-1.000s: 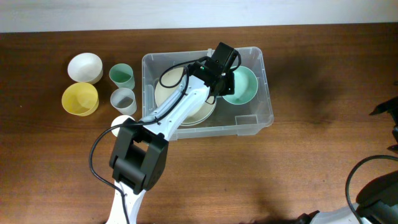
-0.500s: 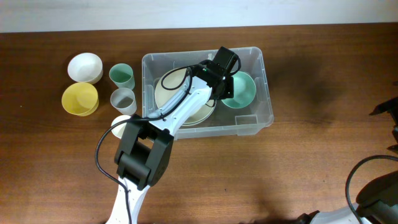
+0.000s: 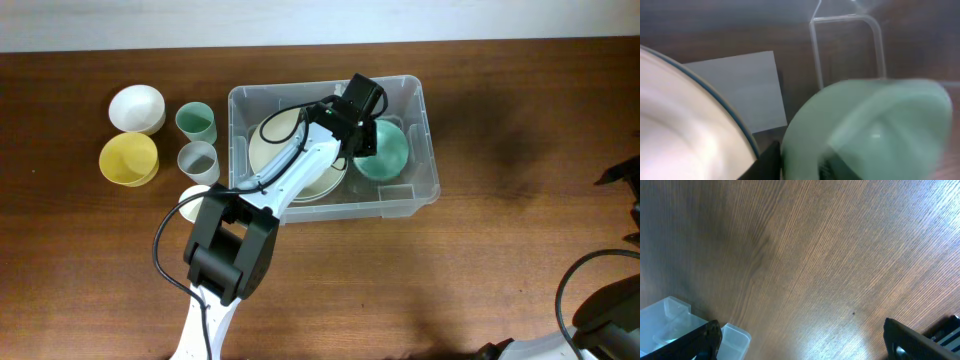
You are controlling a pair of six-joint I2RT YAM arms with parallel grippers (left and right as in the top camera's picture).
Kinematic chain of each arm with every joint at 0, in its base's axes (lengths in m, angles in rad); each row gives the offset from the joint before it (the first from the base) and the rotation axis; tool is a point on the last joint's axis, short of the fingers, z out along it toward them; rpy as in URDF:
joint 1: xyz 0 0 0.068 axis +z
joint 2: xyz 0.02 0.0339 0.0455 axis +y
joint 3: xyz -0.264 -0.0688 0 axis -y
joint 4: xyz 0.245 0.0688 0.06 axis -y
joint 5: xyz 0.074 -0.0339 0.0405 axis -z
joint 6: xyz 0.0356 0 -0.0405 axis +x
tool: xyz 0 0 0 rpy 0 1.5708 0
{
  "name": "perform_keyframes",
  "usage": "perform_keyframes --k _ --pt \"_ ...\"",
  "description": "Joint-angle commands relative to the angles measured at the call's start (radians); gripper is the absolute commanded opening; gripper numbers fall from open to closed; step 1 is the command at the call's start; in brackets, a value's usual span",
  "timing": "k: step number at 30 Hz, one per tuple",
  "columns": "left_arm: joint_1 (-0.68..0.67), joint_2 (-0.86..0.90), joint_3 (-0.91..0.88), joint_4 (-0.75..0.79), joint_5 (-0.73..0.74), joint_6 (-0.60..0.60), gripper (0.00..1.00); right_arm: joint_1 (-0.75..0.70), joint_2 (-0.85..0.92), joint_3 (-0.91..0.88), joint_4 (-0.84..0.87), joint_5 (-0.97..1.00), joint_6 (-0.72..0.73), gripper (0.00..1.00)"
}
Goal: Pack container
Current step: 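Move the left gripper back to the yellow bowl at left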
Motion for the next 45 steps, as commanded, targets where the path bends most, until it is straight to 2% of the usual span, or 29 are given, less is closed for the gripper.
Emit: perform_keyframes --k 1,4,10,11,13,17,18,19,22,25,29,30,33,36,40,45 --pt "0.003 0.002 0.028 0.005 -0.002 0.052 0.35 -0.002 -0.003 -0.006 0.000 0.005 0.009 0.99" --pt "0.003 0.002 0.051 0.003 -0.003 0.076 0.44 -0.002 -0.003 -0.006 0.000 0.005 0.009 0.99" --pt "0.019 0.001 0.155 -0.019 -0.003 0.121 0.72 -0.002 -0.003 -0.006 0.000 0.005 0.009 0.99" --pt "0.026 0.001 0.186 -0.032 -0.003 0.129 0.72 -0.002 -0.003 -0.006 0.000 0.005 0.009 0.99" --pt "0.042 0.001 0.260 -0.077 -0.003 0.135 0.73 -0.002 -0.003 -0.006 0.000 0.005 0.009 0.99" --pt "0.104 0.000 0.454 -0.235 -0.013 0.135 0.87 -0.002 -0.003 -0.006 0.000 0.005 0.009 0.99" --pt "0.124 0.000 0.500 -0.280 -0.025 0.135 0.87 -0.002 -0.003 -0.006 0.000 0.005 0.009 0.99" --pt "0.147 0.000 0.547 -0.334 -0.041 0.134 0.98 -0.002 -0.003 -0.006 0.000 0.005 0.009 0.99" --pt "0.238 0.000 0.678 -0.528 -0.106 0.128 0.99 -0.002 -0.003 -0.006 0.000 0.005 0.009 0.99" --pt "0.351 0.000 0.755 -0.712 -0.175 0.058 0.99 -0.002 -0.003 -0.006 0.000 0.005 0.009 0.99" --pt "0.548 0.003 0.765 -0.882 -0.150 -0.060 0.99 -0.002 -0.003 -0.006 0.000 0.005 0.009 0.99" --pt "0.646 0.014 0.765 -0.928 -0.102 -0.074 0.99 -0.002 -0.003 -0.006 0.000 0.005 0.009 0.99" --pt "0.768 0.034 0.758 -0.972 -0.009 -0.074 0.99 -0.002 -0.003 -0.006 0.000 0.005 0.009 0.99" --pt "0.855 0.051 0.705 -0.972 0.000 -0.074 0.99 -0.002 -0.003 -0.006 0.000 0.005 0.009 0.99" --pt "0.920 0.066 0.619 -0.962 -0.002 -0.074 0.99 -0.002 -0.003 -0.006 0.000 0.005 0.009 0.99" --pt "0.972 0.082 0.462 -0.866 -0.001 -0.074 0.99 -0.002 -0.003 -0.006 0.000 0.005 0.009 0.99"
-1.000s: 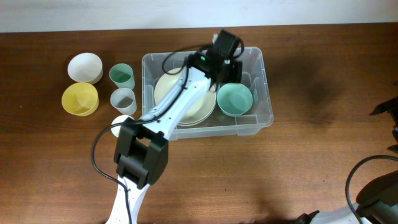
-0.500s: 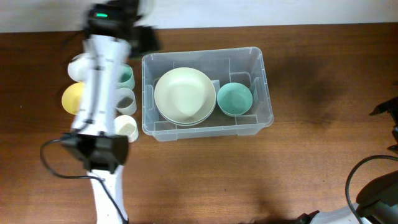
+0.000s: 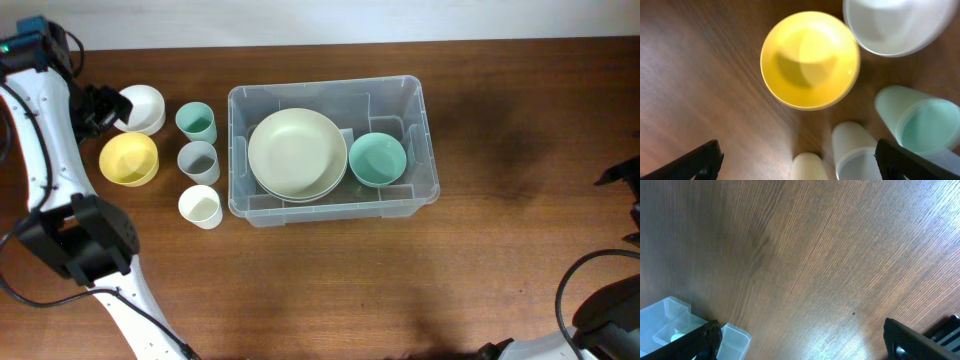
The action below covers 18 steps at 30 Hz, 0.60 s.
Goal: Pack container
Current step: 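Move the left gripper back to the yellow bowl at left, then grasp the yellow bowl rim with the left gripper and lift it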
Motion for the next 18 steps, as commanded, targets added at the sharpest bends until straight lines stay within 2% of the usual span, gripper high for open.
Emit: perform_keyframes --k 1,9,18 --pt "0.039 0.033 -0.126 0.061 0.018 -0.014 0.99 -0.002 -0.003 -0.006 0.000 0.005 0.008 0.99" --pt "0.067 0.033 -0.325 0.209 0.018 -0.026 0.99 -0.002 -0.003 -0.006 0.000 0.005 0.008 0.99" --pt "0.074 0.033 -0.426 0.315 0.019 -0.025 0.99 -0.002 -0.003 -0.006 0.000 0.005 0.008 0.99"
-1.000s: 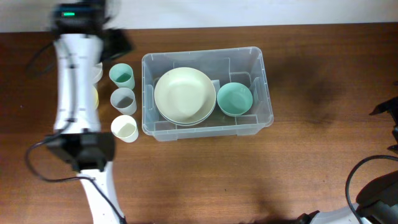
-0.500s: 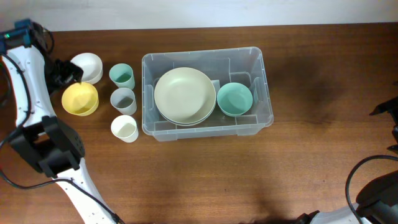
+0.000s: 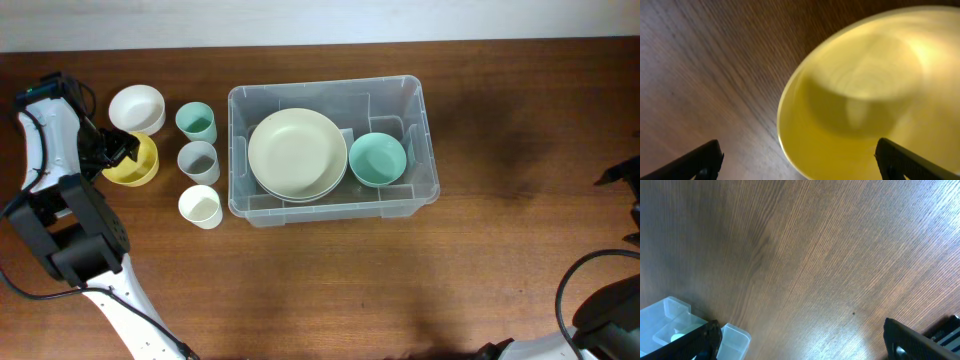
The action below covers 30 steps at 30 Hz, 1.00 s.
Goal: Pack container
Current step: 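Grasp the yellow bowl rim with the left gripper and lift it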
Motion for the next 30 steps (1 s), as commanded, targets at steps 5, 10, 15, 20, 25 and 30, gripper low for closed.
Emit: perform_keyframes --k 5,10,15,20,25,30 --pt "0.004 0.002 -0.099 0.080 0.013 -0.013 0.90 -0.002 -0.003 -0.006 0.000 0.005 0.008 0.99" --pt "0.004 0.002 -0.132 0.099 0.019 -0.013 0.66 -0.002 -0.003 -0.006 0.000 0.005 0.008 0.99" --pt "0.004 0.002 -0.171 0.128 0.039 -0.013 0.64 -0.002 -0.003 -0.006 0.000 0.005 0.008 0.99" --pt "0.004 0.002 -0.177 0.130 0.039 -0.013 0.37 -0.002 -0.003 -0.006 0.000 0.005 0.008 0.99" --pt "0.004 0.002 -0.177 0.124 0.038 -0.012 0.16 -0.002 -0.003 -0.006 0.000 0.005 0.008 0.99" --pt "0.009 0.001 -0.177 0.107 0.037 -0.008 0.12 -0.002 -0.003 -0.006 0.000 0.005 0.008 0.99"
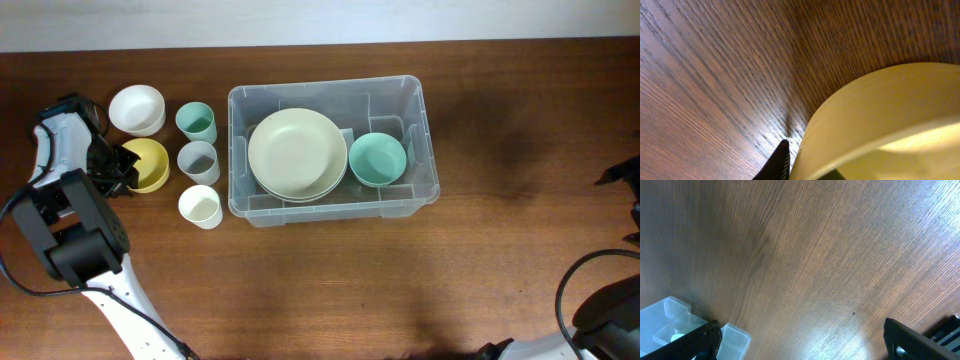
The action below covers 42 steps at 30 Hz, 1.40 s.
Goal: Pack container
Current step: 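Grasp the yellow bowl rim with the left gripper and lift it, then lower the yellow bowl into the mint bowl and release it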
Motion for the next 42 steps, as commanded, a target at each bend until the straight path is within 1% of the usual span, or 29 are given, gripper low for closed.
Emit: perform_keyframes --k 1,4,9,13,18,23,25,29,32,36,40,42 --pt "0.011 0.001 -0.002 -0.019 -0.001 0.008 0.09 -0.002 -0.003 -0.006 0.000 0.005 0.008 0.99" --pt "0.019 0.001 0.010 -0.043 -0.004 0.008 0.01 -0.002 -0.003 -0.006 0.000 0.005 0.008 0.99" --pt "0.042 0.001 0.060 -0.105 -0.004 0.018 0.01 -0.002 -0.003 -0.006 0.000 0.005 0.008 0.99" --pt "0.065 0.001 0.144 -0.192 -0.013 0.023 0.01 -0.002 -0.003 -0.006 0.000 0.005 0.008 0.99" --pt "0.095 0.001 0.319 -0.345 -0.011 0.023 0.01 -0.002 -0.003 -0.006 0.000 0.005 0.008 0.99" --pt "0.091 0.001 0.546 -0.476 -0.011 0.042 0.01 -0.002 -0.003 -0.006 0.000 0.005 0.008 0.99" --pt "0.083 -0.005 0.624 -0.481 0.016 0.079 0.01 -0.002 -0.003 -0.006 0.000 0.005 0.008 0.99" --pt "0.045 -0.050 0.745 -0.480 0.075 0.084 0.01 -0.002 -0.003 -0.006 0.000 0.005 0.008 0.99" --pt "-0.019 -0.105 0.820 -0.480 0.119 0.085 0.01 -0.002 -0.003 -0.006 0.000 0.005 0.008 0.99" --pt "-0.154 -0.167 0.851 -0.468 0.142 0.104 0.01 -0.002 -0.003 -0.006 0.000 0.005 0.008 0.99" --pt "-0.354 -0.190 0.851 -0.423 0.146 0.119 0.01 -0.002 -0.003 -0.006 0.000 0.005 0.008 0.99" --pt "-0.500 -0.183 0.848 -0.381 0.143 0.122 0.01 -0.002 -0.003 -0.006 0.000 0.005 0.008 0.99"
